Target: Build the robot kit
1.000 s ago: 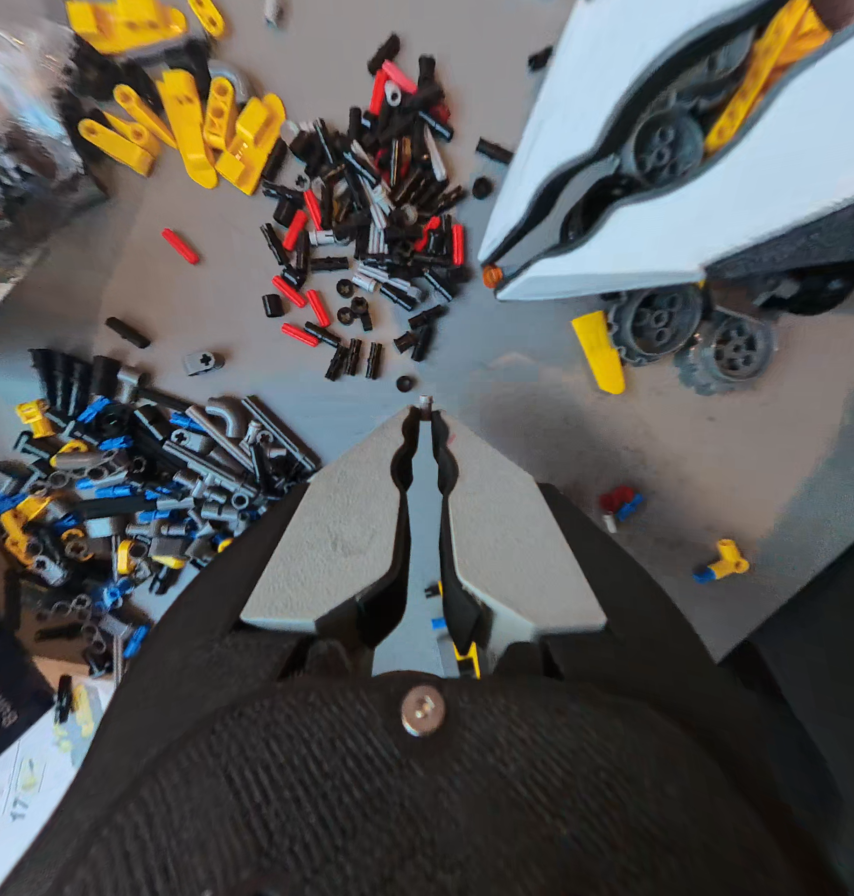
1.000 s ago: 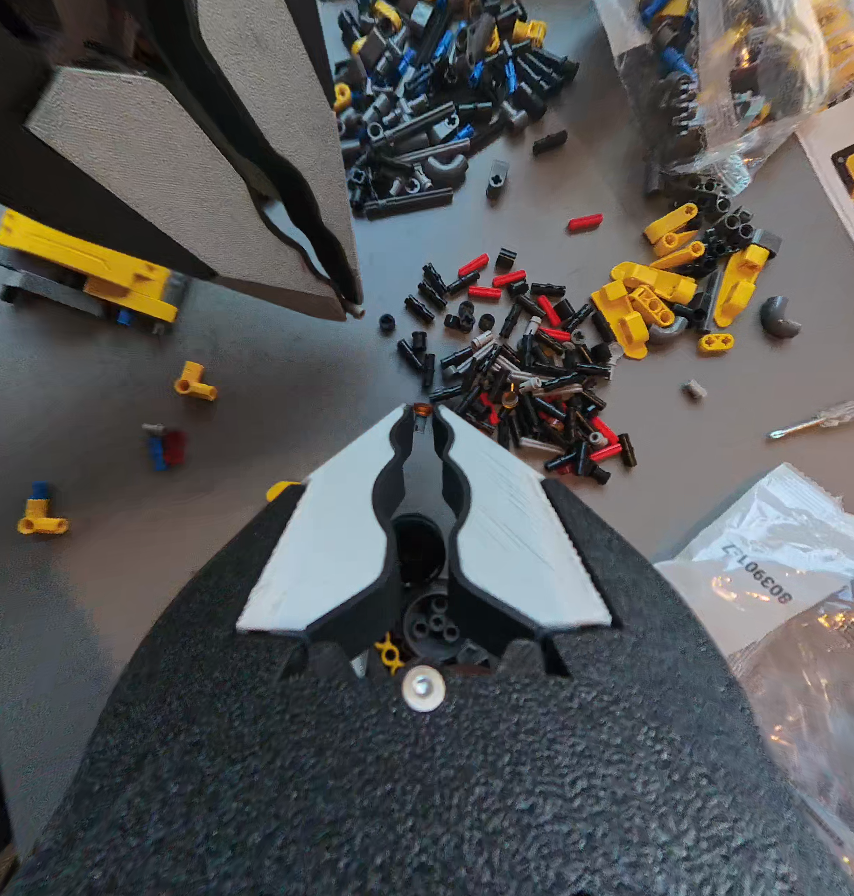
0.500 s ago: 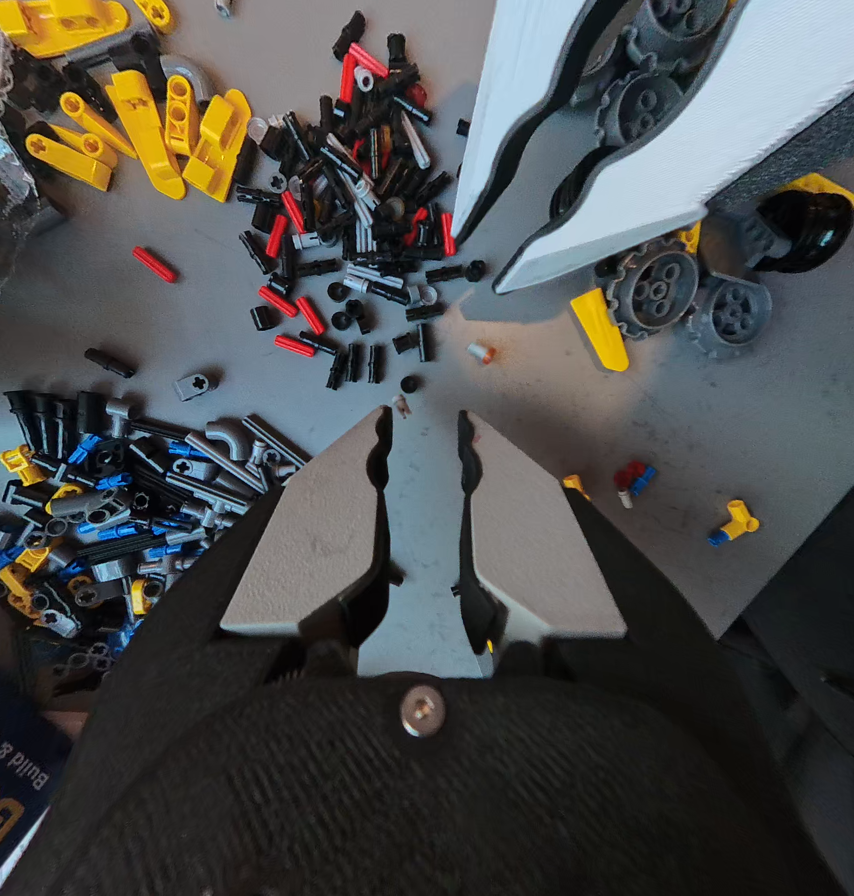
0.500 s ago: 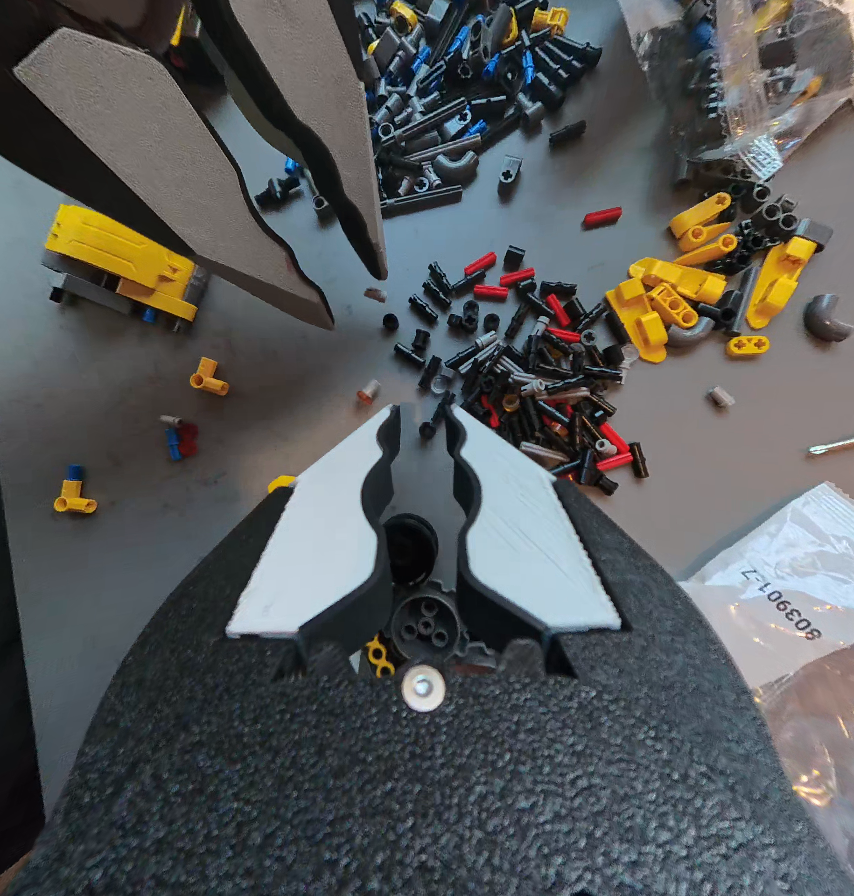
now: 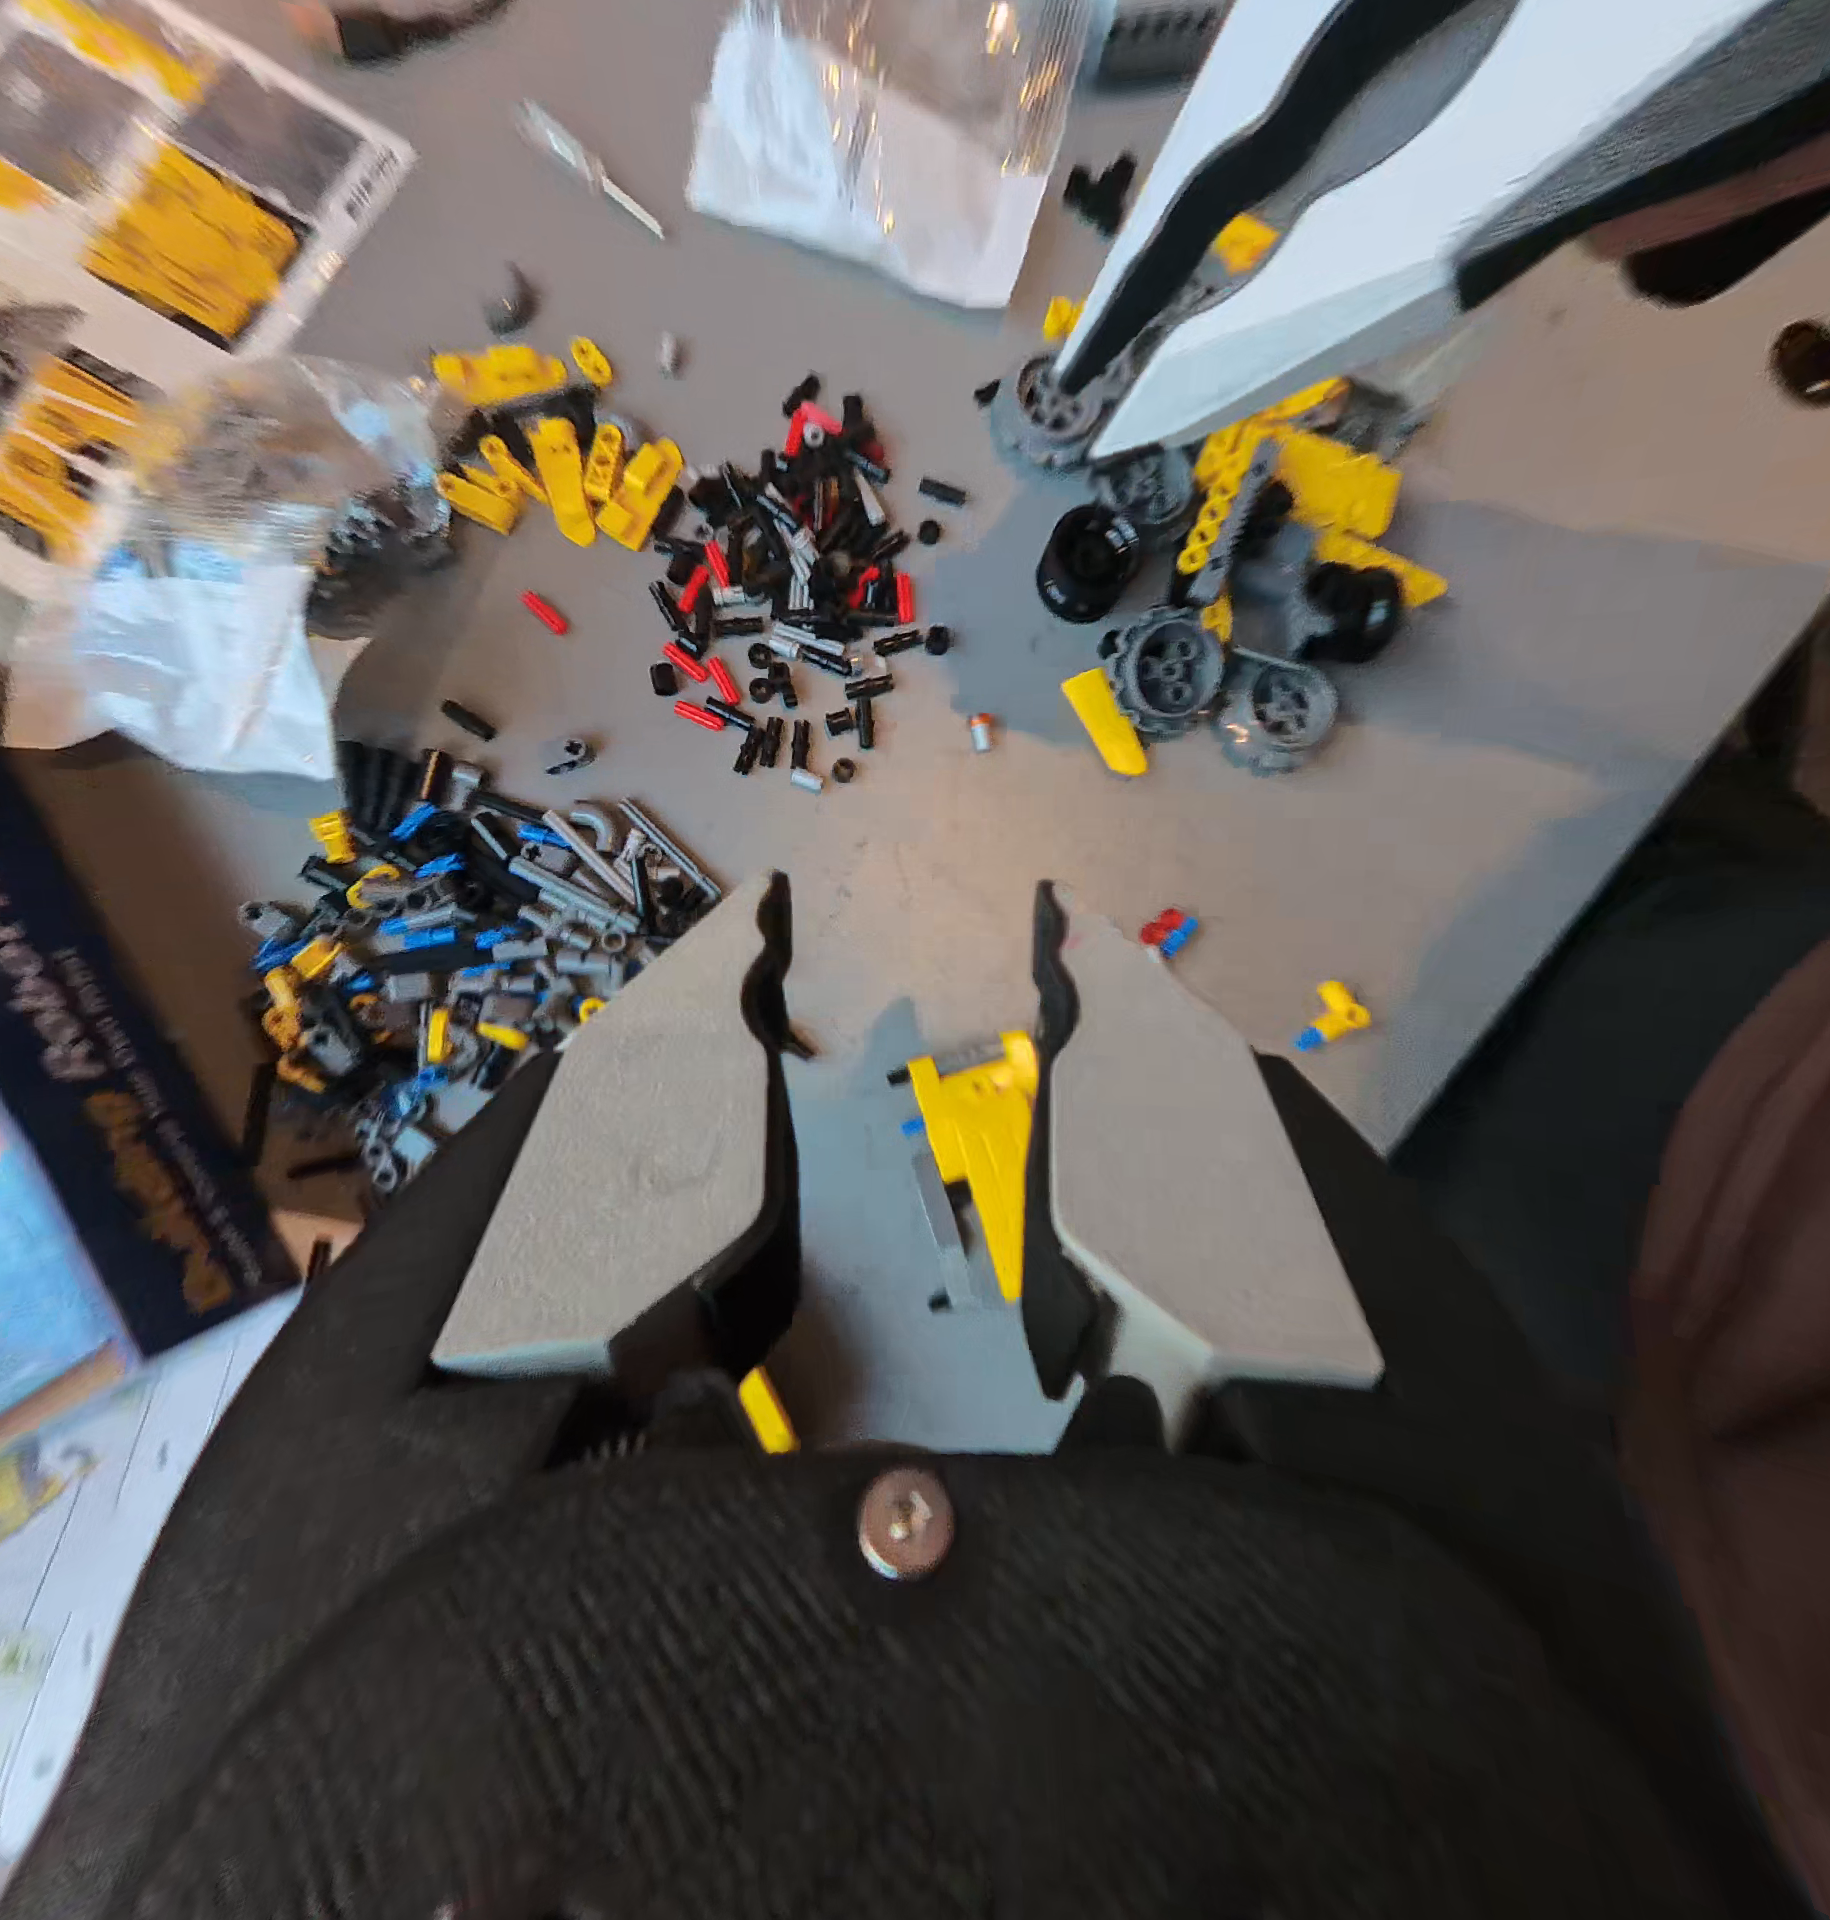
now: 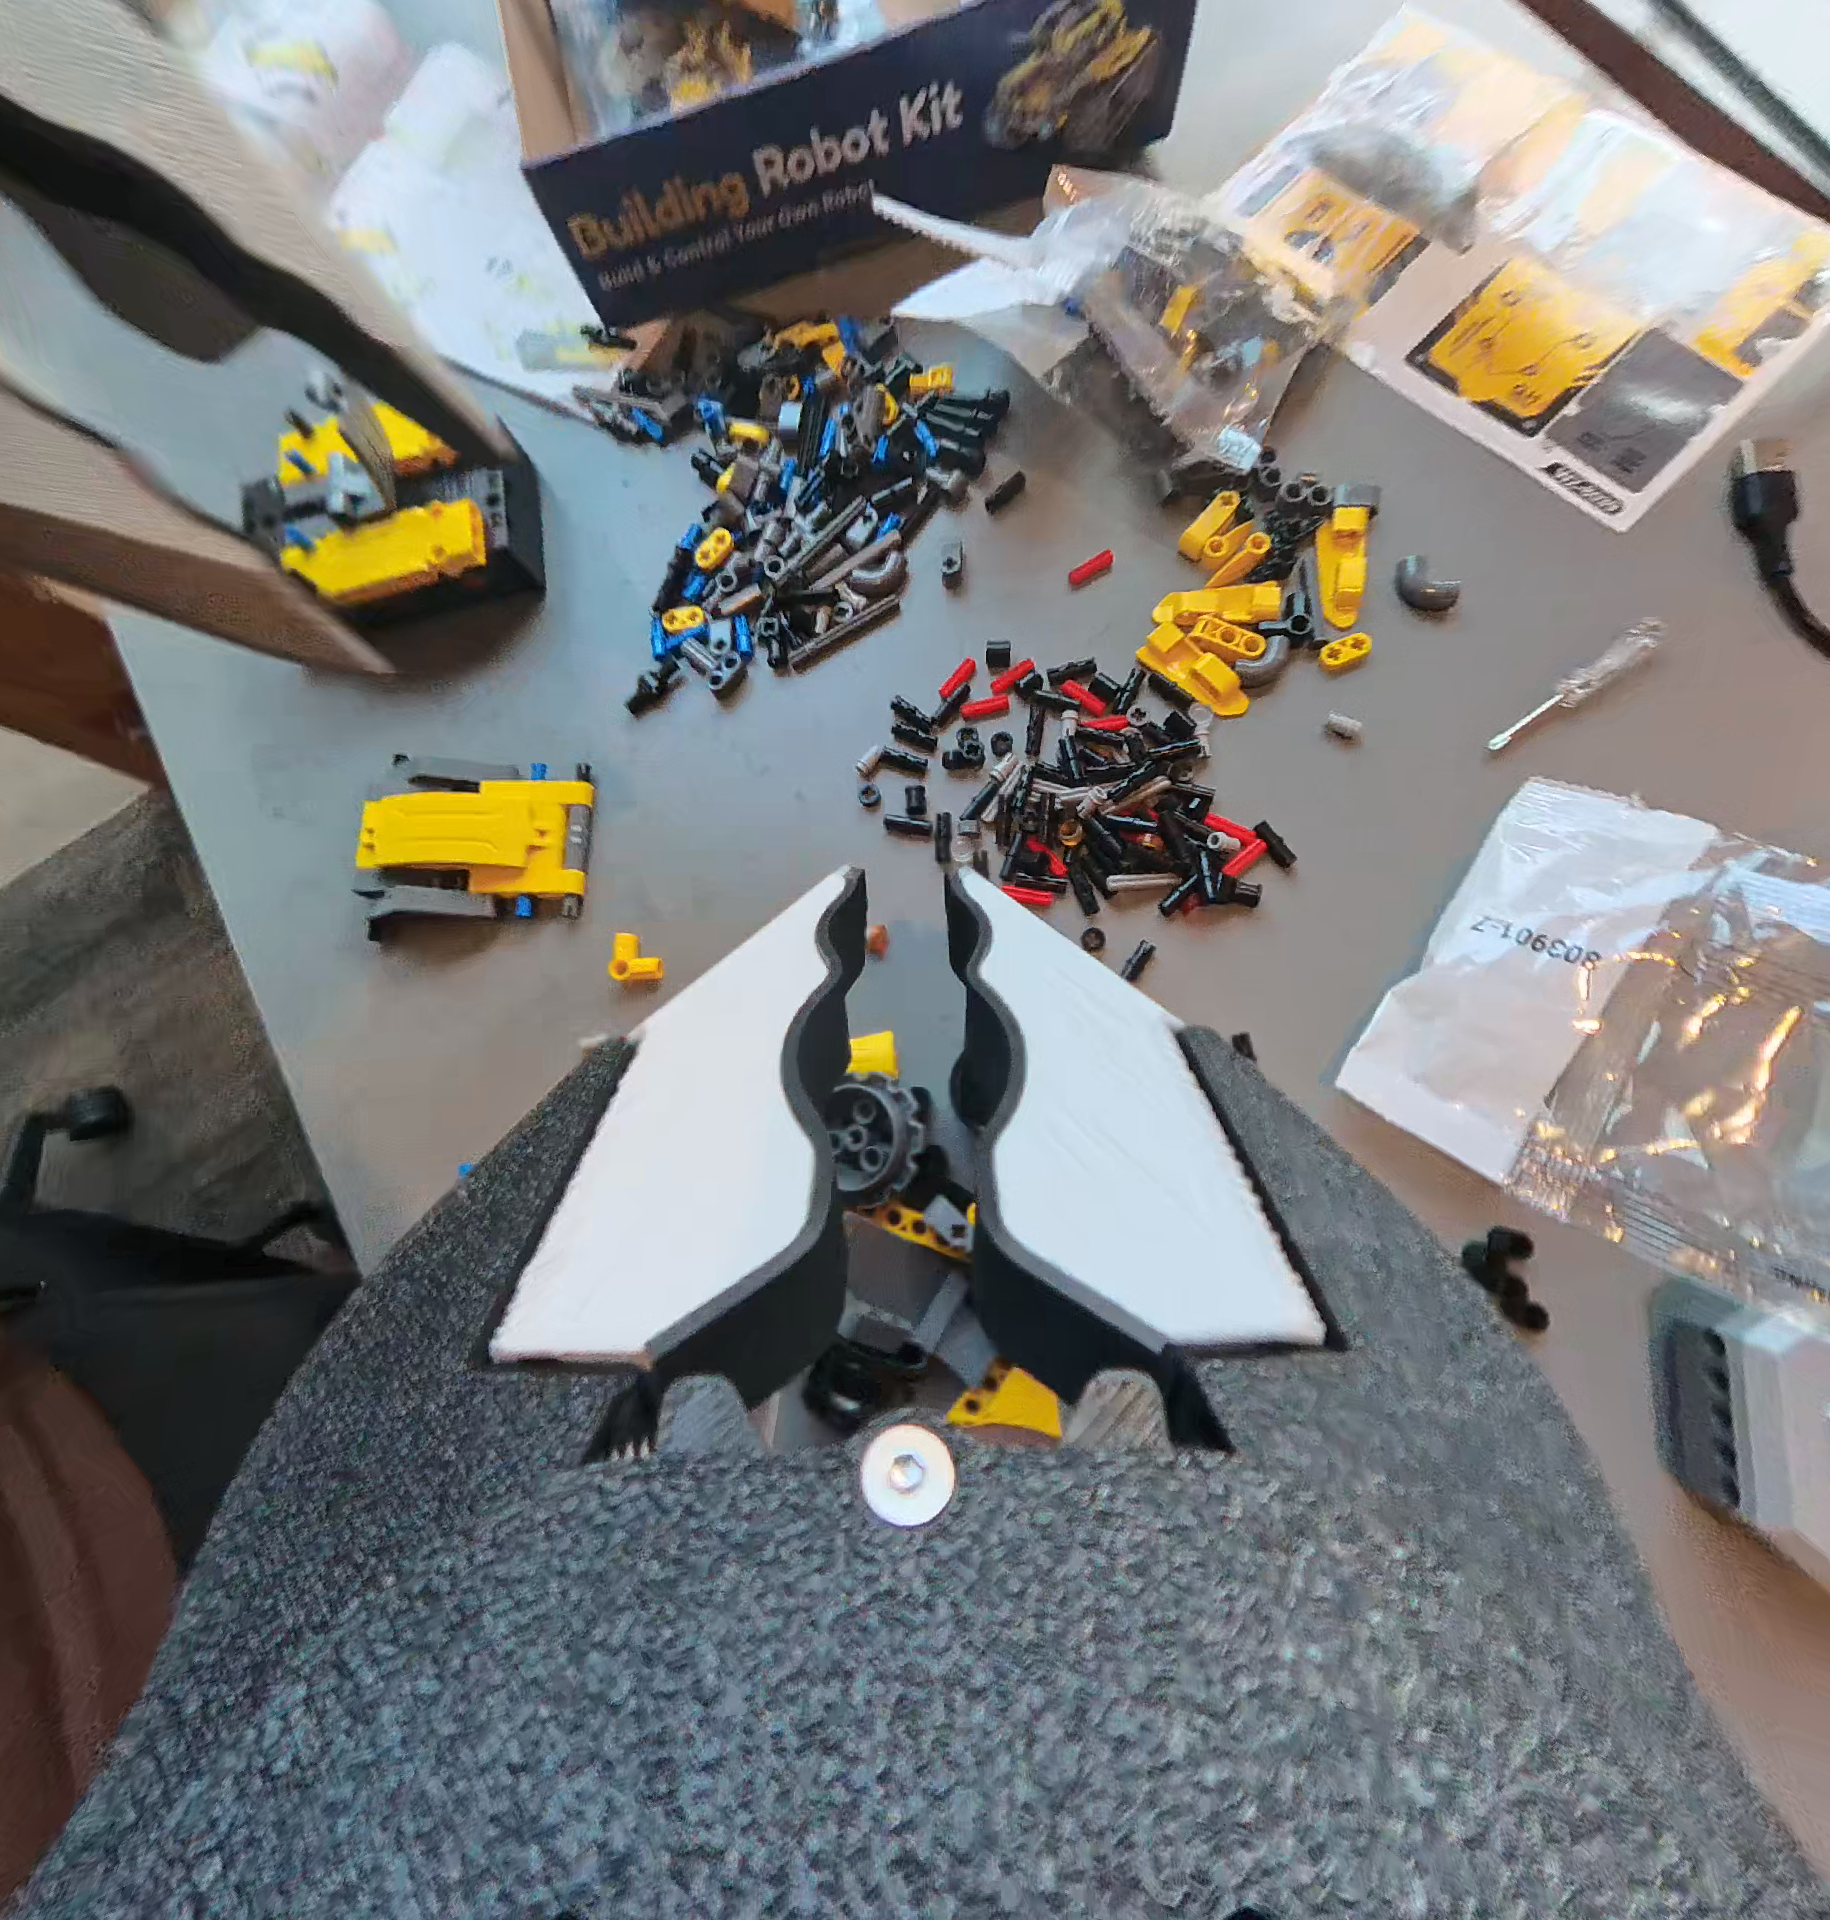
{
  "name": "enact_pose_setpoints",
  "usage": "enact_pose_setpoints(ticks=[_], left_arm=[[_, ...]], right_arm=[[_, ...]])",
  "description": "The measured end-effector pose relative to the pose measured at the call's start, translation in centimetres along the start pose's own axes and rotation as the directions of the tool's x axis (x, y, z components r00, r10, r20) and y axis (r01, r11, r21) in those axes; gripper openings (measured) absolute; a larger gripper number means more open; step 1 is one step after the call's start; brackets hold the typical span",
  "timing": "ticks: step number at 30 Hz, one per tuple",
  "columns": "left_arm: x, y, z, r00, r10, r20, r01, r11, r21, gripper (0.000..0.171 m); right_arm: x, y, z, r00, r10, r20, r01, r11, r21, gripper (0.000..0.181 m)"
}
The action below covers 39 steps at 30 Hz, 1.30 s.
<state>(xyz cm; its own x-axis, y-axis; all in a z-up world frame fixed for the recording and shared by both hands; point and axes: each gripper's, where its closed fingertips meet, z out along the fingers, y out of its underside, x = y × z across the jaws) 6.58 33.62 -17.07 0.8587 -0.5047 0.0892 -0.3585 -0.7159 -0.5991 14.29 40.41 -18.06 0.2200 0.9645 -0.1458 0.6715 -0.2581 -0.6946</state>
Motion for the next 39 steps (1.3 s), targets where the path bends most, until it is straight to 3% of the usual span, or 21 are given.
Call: enact_pose_setpoints(ticks=[3,7,12,16,21,25,31,39], left_arm=[[2.6,1.4,-5.8,1.000,-0.013,0.029,0.010,0.996,0.094,0.046],[7.8,6.9,-12.1,0.997,-0.060,0.044,0.051,0.981,0.188,0.045],[13.1,15.2,-17.6,0.989,-0.140,0.041,0.126,0.959,0.252,0.045],[13.8,18.9,-20.8,0.974,-0.213,0.073,0.184,0.940,0.287,0.043],[14.0,19.8,-22.0,0.973,-0.214,0.083,0.182,0.941,0.285,0.042],[13.9,19.0,-21.9,0.974,-0.209,0.092,0.180,0.950,0.253,0.043],[14.0,18.0,-21.5,0.979,-0.155,0.130,0.139,0.982,0.126,0.041],[13.8,16.8,-19.2,0.998,-0.008,0.062,0.005,0.999,0.049,0.040]], right_arm=[[-1.7,-0.9,-1.7,0.996,0.068,-0.051,-0.065,0.996,0.056,0.015],[-5.5,-2.1,-3.7,0.980,0.166,-0.109,-0.152,0.980,0.127,0.015],[-12.4,-4.6,-5.1,0.954,0.279,-0.109,-0.250,0.942,0.222,0.020],[-17.5,-6.6,-4.6,0.968,0.238,-0.081,-0.214,0.949,0.232,0.023],[-21.7,-8.1,-4.3,0.988,0.147,-0.041,-0.130,0.954,0.269,0.026],[-23.3,-7.1,-3.6,0.997,0.078,-0.020,-0.069,0.956,0.285,0.032],[-21.6,-2.6,-3.4,0.987,0.124,-0.103,-0.089,0.953,0.290,0.062],[-18.7,6.3,-7.0,0.911,0.314,-0.268,-0.240,0.931,0.275,0.066]])
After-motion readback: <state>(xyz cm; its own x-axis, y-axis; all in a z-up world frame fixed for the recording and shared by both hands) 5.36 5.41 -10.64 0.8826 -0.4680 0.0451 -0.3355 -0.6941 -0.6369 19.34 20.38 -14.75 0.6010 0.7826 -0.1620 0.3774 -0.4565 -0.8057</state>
